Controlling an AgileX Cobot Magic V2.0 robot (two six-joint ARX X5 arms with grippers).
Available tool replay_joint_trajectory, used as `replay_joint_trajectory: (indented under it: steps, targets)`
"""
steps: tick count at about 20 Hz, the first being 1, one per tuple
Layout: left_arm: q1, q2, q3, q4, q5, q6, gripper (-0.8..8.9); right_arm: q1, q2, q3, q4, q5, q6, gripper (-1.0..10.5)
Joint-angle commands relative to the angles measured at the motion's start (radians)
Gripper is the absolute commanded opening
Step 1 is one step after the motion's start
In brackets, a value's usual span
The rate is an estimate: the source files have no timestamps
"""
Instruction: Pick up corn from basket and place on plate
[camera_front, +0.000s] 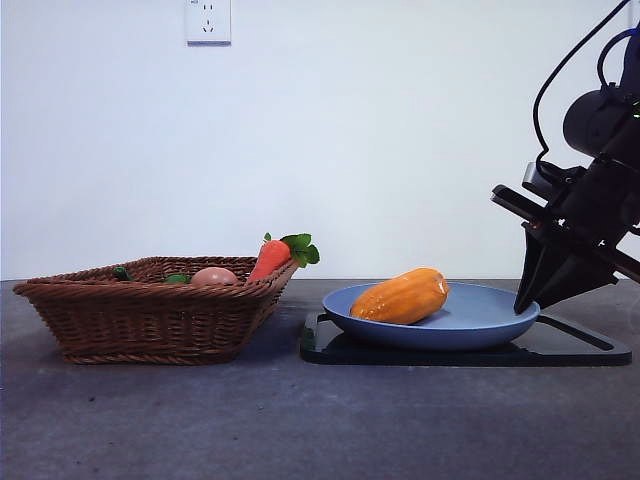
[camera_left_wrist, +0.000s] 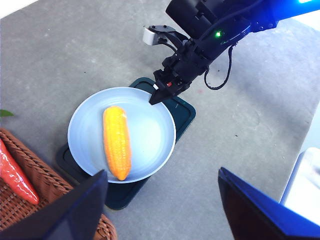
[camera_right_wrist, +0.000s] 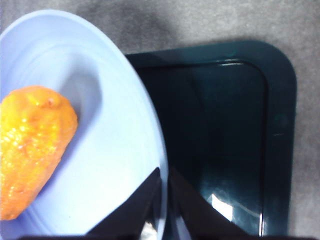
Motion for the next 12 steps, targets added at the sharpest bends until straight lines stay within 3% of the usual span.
replay_joint_trajectory:
  steps: [1, 6, 12]
  targets:
    - [-0.005, 0.004, 0.024, 0.004, -0.002, -0.013, 3.63, 0.003, 0.035, 0.020, 0.002, -0.005, 0.000, 0.1]
    - [-0.005, 0.004, 0.024, 0.003, -0.002, -0.014, 3.63, 0.002, 0.036, 0.020, -0.011, -0.006, 0.000, 2.1]
    - [-0.005, 0.004, 0.024, -0.002, -0.002, -0.013, 3.63, -0.028, -0.048, 0.024, -0.112, -0.005, -0.029, 2.3]
